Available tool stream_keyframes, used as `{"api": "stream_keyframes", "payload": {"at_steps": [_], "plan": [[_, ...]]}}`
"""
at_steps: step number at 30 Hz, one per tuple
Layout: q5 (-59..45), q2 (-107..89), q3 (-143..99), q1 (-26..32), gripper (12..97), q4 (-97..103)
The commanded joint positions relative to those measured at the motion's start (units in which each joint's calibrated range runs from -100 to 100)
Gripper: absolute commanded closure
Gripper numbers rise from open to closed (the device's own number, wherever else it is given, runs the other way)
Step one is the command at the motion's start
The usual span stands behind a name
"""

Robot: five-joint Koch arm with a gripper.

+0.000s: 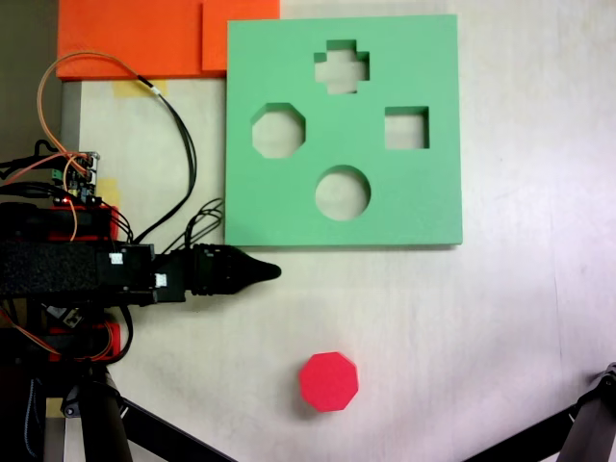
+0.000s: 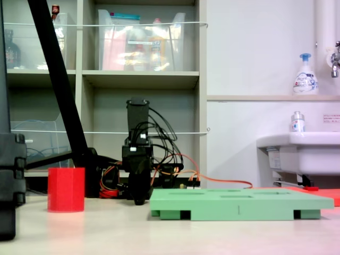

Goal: Put the cylinder block into the corresponding hole

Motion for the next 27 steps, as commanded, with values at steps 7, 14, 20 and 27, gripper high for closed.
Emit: {"api": "stream_keyframes", "payload": {"at_steps": [7, 14, 20, 27], "plan": [[-0.1, -0.4, -0.9, 0.0, 58.0, -4.4], [1.6, -0.4, -0.9, 0.9, 58.0, -4.1], [15.2, -0.4, -0.9, -2.8, 59.5, -3.0], [23.5, -0.4, 2.4, -11.4, 65.6, -18.1]]}}
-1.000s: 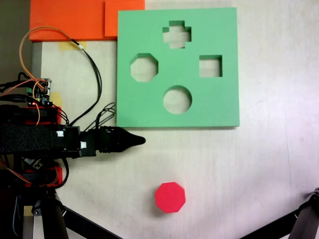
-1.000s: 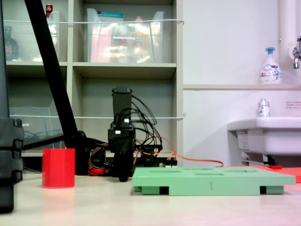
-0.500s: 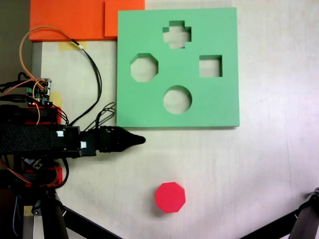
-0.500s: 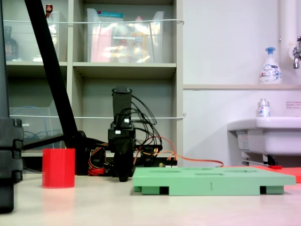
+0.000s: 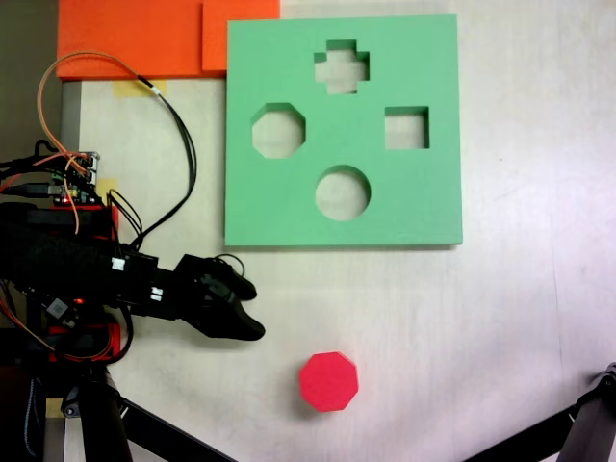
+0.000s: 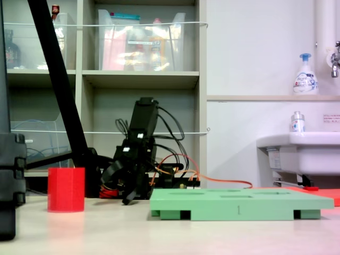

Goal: Put the cylinder block into the corresponding hole

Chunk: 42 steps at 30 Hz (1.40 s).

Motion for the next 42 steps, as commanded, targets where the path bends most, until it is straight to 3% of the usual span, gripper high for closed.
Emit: {"api": "stream_keyframes", "payload": {"at_steps": [1, 6, 9, 16, 17, 20, 24, 27, 42], "plan": [[3.1, -0.4, 6.2, -2.2, 65.7, -22.5], [8.0, -0.4, 25.0, -3.6, 66.4, -46.5], [9.3, -0.4, 33.2, -3.6, 72.6, -50.9], [12.7, -0.1, 54.8, -2.6, 72.1, -58.1], [12.7, 4.6, 59.7, -2.6, 67.7, -61.1], [12.6, 28.1, 82.4, -2.8, 44.1, -80.7], [12.0, 44.7, 93.1, -3.7, 30.1, -83.8], [12.0, 55.6, 99.3, -3.9, 13.6, -83.8], [11.3, 85.6, 110.4, -4.5, 13.0, -82.1]]}}
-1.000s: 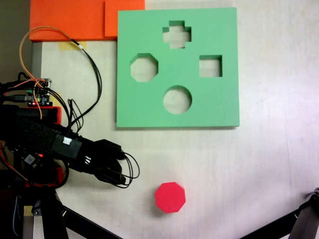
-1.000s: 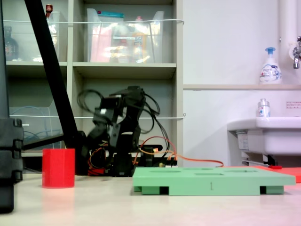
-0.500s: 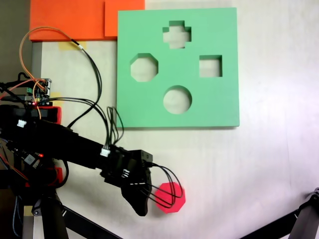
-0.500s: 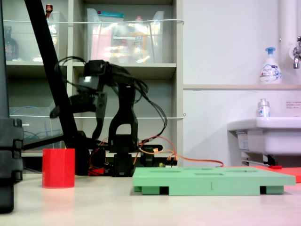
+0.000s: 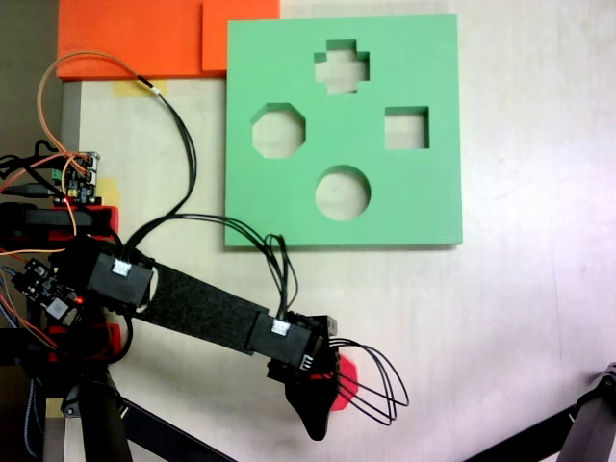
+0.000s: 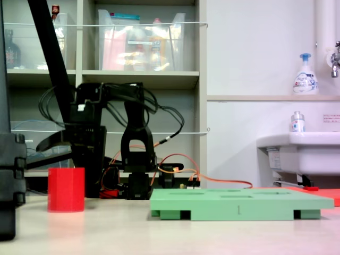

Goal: Put the cylinder block into the corresponding hole

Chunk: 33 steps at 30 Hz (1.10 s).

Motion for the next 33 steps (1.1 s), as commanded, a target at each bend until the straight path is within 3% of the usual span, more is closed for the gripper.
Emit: {"api": "stream_keyframes", "payload": {"at_steps": [1, 16, 21, 26, 33], "plan": [[-0.4, 0.7, 3.8, -0.1, 13.0, 1.6], [-0.8, 11.2, 4.6, -0.1, 13.9, 2.5], [-0.8, 11.2, 2.8, -0.4, 49.3, 2.4], [-0.7, 12.3, 1.5, -0.4, 61.5, 2.2], [1.1, 13.1, 0.6, -0.1, 64.6, -1.2]]}}
